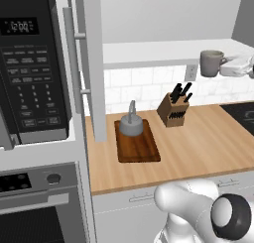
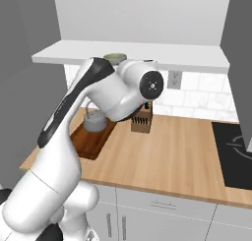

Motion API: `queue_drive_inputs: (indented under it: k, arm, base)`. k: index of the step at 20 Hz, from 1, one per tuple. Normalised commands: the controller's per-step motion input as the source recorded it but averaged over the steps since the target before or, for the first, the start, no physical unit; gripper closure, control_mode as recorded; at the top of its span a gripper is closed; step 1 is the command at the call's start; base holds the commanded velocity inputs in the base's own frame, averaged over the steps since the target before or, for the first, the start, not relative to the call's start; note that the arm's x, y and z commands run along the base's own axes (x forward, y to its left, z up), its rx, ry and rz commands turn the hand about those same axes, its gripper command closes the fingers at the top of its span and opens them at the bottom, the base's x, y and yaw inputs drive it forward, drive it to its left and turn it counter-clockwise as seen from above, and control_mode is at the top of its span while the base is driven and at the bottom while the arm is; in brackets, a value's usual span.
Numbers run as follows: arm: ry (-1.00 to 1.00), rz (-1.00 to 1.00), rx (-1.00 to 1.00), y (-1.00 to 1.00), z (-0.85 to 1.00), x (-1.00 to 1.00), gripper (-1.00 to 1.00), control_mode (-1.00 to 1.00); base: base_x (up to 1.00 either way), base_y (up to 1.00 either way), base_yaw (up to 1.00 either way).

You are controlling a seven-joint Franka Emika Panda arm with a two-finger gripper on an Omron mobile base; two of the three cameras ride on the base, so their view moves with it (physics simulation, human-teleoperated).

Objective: Pick the kettle from the counter and place it on the tray. Then pick the mug from the cabinet and place it on the tray. Then close the cabinet doors.

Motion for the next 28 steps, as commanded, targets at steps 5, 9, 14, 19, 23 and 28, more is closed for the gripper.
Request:
queue_drive_inputs:
  k: [5,9,14,19,23,28]
  arm:
    - [0.04,0.11,0.0,0.34,-0.1,-0.78,1.0,-1.0]
    - [0.02,0.08,0.0,0.4,-0.28,-0.68,1.0,-1.0]
    - [0.15,0.03,0.0,0.48,-0.59,-0.28,1.0,-1.0]
    - [0.13,0.04,0.0,0.45,-0.79,-0.03,1.0,-1.0]
    - [0.14,0.07,0.01,0.33,-0.78,0.03,1.0,-1.0]
    - [0.14,0.11,0.05,0.17,-0.67,0.26,1.0,-1.0]
  base:
    - [0.0,0.0,0.0]
    - [0.0,0.0,0.0]
    - [0.0,0.0,0.0]
    - [0.0,0.0,0.0]
    - [0.0,0.0,0.0]
    - [0.0,0.0,0.0]
